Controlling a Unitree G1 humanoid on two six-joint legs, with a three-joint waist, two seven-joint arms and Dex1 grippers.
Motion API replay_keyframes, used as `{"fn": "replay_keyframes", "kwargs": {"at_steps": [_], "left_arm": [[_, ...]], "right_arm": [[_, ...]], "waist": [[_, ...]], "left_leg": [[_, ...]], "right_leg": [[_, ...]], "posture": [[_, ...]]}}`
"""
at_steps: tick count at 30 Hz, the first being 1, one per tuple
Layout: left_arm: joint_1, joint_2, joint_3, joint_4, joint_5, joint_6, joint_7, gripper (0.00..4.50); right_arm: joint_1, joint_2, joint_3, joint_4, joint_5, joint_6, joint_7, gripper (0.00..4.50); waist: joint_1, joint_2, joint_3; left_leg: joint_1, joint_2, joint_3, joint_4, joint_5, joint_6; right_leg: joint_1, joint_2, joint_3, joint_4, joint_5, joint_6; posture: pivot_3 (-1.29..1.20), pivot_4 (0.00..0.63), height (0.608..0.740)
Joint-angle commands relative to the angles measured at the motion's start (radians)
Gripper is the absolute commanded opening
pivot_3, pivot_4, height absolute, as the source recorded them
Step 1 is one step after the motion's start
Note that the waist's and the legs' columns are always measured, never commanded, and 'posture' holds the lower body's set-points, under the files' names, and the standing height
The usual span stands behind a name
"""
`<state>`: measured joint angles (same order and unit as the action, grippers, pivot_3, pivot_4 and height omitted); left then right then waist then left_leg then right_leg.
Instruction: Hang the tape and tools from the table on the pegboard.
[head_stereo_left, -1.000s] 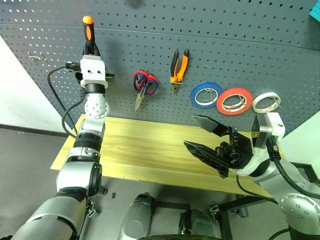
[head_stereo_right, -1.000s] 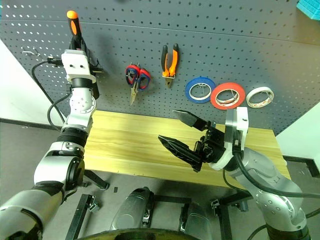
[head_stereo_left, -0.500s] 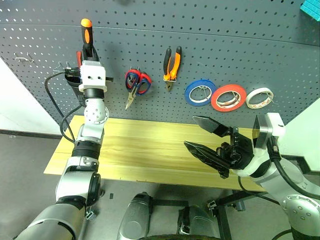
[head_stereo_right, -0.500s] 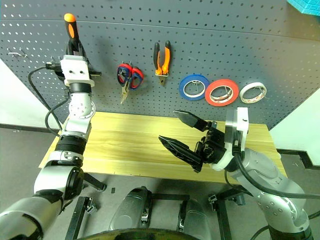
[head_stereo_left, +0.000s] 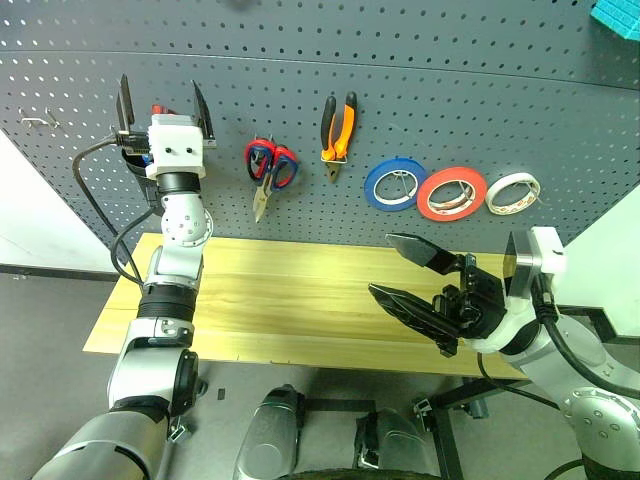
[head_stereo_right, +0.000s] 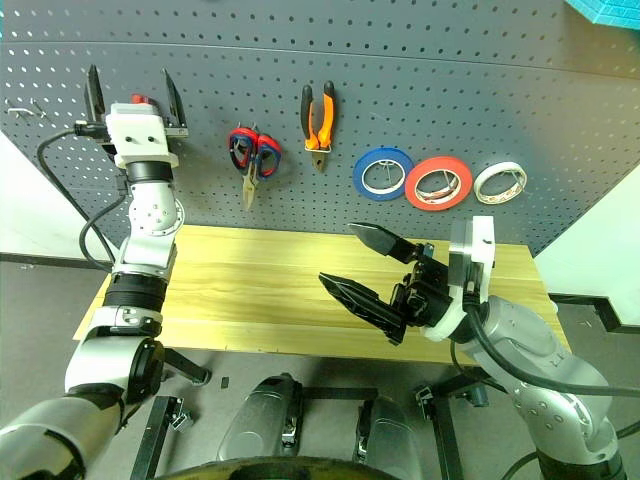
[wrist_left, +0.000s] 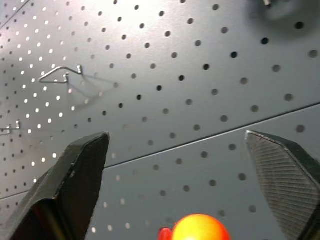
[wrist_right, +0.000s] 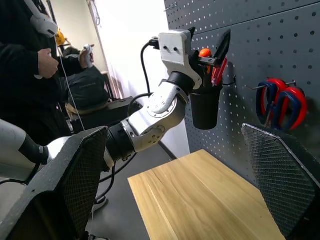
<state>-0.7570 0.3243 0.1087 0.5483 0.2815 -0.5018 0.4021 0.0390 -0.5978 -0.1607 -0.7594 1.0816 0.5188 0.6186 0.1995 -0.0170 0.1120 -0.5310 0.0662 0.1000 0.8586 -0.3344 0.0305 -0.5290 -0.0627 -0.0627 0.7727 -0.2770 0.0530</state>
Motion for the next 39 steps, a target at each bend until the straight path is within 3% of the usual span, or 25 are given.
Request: {"fn": "replay_keyframes", "kwargs": {"at_steps": [1, 18, 26, 30, 34, 39], "left_arm": [[-0.021, 0.002, 0.012, -0.047, -0.011, -0.006, 0.008, 4.49], [0.041, -0.022, 0.0, -0.425, -0.06, 0.056, -0.123, 4.49], [0.235, -0.045, -0.078, -0.559, -0.123, 0.207, -0.334, 4.49], [0.352, -0.041, -0.091, -0.564, -0.167, 0.336, -0.442, 4.49], [0.421, -0.017, -0.156, -0.526, -0.287, 0.452, -0.696, 4.49], [0.513, 0.042, -0.169, -0.51, -0.348, 0.456, -0.866, 4.49]], "right_arm": [[-0.006, 0.001, -0.003, -0.002, -0.01, -0.016, 0.012, 4.5], [-0.038, 0.035, 0.024, 0.066, -0.088, -0.045, 0.063, 4.5], [-0.06, 0.135, 0.026, 0.222, -0.305, -0.193, 0.019, 4.5], [-0.03, 0.208, 0.011, 0.326, -0.42, -0.298, -0.015, 4.5], [0.026, 0.263, 0.001, 0.388, -0.475, -0.379, -0.027, 4.5], [0.112, 0.301, -0.01, 0.445, -0.548, -0.459, -0.039, 4.5]], "waist": [[0.0, 0.0, 0.0], [0.004, 0.0, -0.001], [0.011, 0.005, -0.029], [0.012, 0.008, -0.045], [0.022, 0.013, -0.051], [0.032, 0.017, -0.059]], "left_leg": [[0.0, 0.0, 0.0, 0.0, 0.0, 0.0], [0.0, -0.001, 0.0, 0.0, 0.0, 0.0], [0.001, -0.003, 0.001, -0.001, 0.0, 0.0], [0.002, -0.002, 0.001, -0.002, 0.0, -0.001], [0.002, -0.001, 0.001, -0.002, 0.0, -0.002], [0.002, -0.001, 0.002, -0.003, -0.002, -0.004]], "right_leg": [[0.0, 0.0, 0.0, 0.0, 0.0, 0.0], [0.0, 0.001, 0.0, 0.0, 0.0, 0.0], [0.003, 0.001, 0.0, -0.002, 0.0, 0.0], [0.003, 0.002, 0.0, -0.002, 0.0, 0.001], [0.002, 0.002, 0.0, -0.002, 0.001, 0.0], [0.001, 0.002, 0.0, -0.002, 0.0, 0.0]], "posture": [[0.19, 0.136, 0.657], [0.22, 0.087, 0.657], [0.26, 0.003, 0.657], [0.28, 0.0, 0.657], [0.29, 0.0, 0.657], [0.29, 0.0, 0.657]]}}
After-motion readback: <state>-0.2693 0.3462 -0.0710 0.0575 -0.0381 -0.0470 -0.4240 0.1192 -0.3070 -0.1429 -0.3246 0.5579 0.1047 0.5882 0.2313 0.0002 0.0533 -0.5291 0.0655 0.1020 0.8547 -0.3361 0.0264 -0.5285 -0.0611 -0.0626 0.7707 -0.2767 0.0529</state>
